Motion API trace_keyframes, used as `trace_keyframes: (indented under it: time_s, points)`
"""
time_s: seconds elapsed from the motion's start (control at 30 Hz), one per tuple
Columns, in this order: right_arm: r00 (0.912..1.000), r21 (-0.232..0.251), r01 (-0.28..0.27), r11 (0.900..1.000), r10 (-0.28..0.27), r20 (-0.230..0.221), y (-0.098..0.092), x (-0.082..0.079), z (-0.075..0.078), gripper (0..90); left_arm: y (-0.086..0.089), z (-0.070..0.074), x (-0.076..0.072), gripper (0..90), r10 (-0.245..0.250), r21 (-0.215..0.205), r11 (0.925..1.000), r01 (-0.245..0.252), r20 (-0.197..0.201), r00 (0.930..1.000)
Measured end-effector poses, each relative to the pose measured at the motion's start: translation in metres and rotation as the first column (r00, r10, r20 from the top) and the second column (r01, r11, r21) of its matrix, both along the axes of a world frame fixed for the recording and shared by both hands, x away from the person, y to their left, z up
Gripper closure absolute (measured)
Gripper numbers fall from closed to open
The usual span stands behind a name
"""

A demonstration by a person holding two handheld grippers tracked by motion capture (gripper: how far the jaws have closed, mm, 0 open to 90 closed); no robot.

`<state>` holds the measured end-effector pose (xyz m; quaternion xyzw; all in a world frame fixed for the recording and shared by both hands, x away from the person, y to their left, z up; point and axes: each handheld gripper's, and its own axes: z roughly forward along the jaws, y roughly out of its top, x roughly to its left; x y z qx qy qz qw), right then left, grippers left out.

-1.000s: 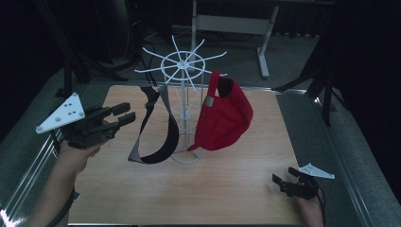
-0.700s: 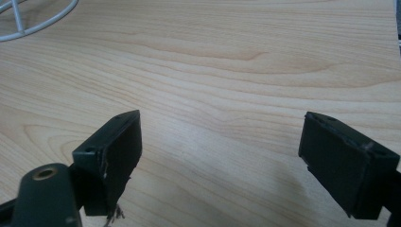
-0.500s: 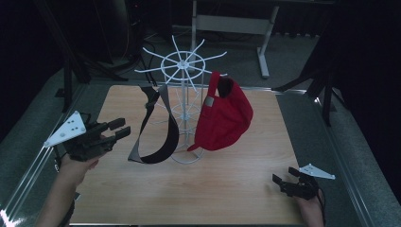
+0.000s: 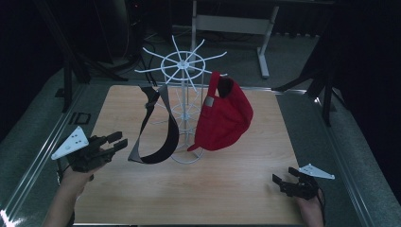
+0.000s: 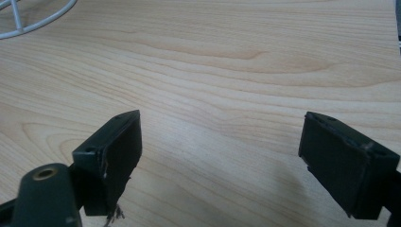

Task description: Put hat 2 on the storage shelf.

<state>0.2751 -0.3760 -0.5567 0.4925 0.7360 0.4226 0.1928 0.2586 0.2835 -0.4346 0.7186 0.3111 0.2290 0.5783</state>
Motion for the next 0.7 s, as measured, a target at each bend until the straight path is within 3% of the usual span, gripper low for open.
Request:
trace_keyframes:
  time_s: [0.27, 0.4, 0.7]
  points:
    - [1.0000, -0.001, 0.000, 1.000, 0.000, 0.002, 0.000, 0.000, 0.000, 14.0, 0.005, -0.035, -0.003, 62.7, 0.011, -0.023, 0.9997, -0.013, -0.066, 0.9977]
    - [1.0000, 0.000, 0.000, 1.000, 0.000, 0.002, 0.000, 0.000, 0.000, 14.0, 0.004, -0.051, -0.004, 62.7, 0.021, -0.012, 0.9997, -0.022, -0.094, 0.9954]
    - [0.9999, -0.003, -0.004, 1.000, 0.004, 0.011, 0.000, 0.000, 0.001, 14.0, 0.008, -0.075, -0.004, 62.7, 0.035, -0.039, 0.9984, -0.041, -0.138, 0.9899]
